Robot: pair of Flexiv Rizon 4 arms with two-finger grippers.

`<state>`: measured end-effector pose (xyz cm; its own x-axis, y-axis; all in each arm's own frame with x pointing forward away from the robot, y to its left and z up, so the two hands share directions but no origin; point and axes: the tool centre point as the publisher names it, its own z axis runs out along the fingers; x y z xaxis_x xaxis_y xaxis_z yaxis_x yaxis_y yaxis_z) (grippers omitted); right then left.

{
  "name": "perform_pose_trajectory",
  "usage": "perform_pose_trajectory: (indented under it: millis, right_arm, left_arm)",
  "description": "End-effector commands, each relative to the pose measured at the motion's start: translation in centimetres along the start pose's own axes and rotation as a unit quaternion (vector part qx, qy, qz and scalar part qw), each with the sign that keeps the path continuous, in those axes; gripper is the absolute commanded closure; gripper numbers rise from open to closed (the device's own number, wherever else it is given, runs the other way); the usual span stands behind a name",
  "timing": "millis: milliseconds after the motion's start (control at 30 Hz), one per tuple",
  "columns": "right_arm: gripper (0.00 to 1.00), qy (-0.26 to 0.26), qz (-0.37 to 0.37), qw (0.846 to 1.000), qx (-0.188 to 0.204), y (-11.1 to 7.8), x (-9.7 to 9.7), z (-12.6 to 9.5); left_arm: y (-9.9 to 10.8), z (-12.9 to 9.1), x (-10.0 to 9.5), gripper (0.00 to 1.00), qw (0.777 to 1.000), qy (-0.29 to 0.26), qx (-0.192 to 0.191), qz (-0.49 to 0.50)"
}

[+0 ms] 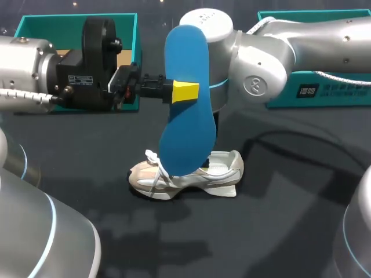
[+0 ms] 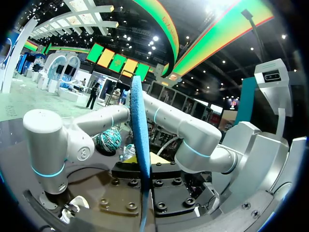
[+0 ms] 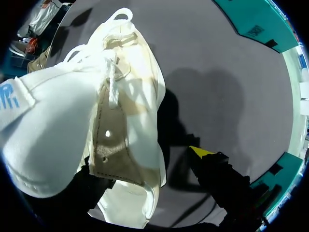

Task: Take the shoe out of the shoebox, open the shoe tongue, remove and reinsert the insole, then place the shoe into the shoebox

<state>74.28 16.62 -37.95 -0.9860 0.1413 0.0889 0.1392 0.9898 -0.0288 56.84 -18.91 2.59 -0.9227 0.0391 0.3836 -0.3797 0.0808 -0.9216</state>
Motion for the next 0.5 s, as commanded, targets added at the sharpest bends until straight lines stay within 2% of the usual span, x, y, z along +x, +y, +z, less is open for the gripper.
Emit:
perform_pose_trajectory:
  millis: [33, 67, 500]
  right_arm:
    - [0.95, 0.001, -0.004, 1.000, 0.001, 0.21, 0.27, 0.26]
    - [1.00, 0.001, -0.006, 1.000, 0.001, 0.27, 0.33, 0.31]
    - [1.00, 0.009, -0.017, 1.000, 0.011, 0.74, 1.15, -0.09]
  left_arm:
    - [0.07, 0.34, 0.68, 1.00, 1.000, -0.005, 0.004, 0.000]
    - [0.07, 0.34, 0.68, 1.00, 1.000, -0.005, 0.004, 0.000]
    - [0.07, 0.34, 0.68, 1.00, 1.000, -0.005, 0.004, 0.000]
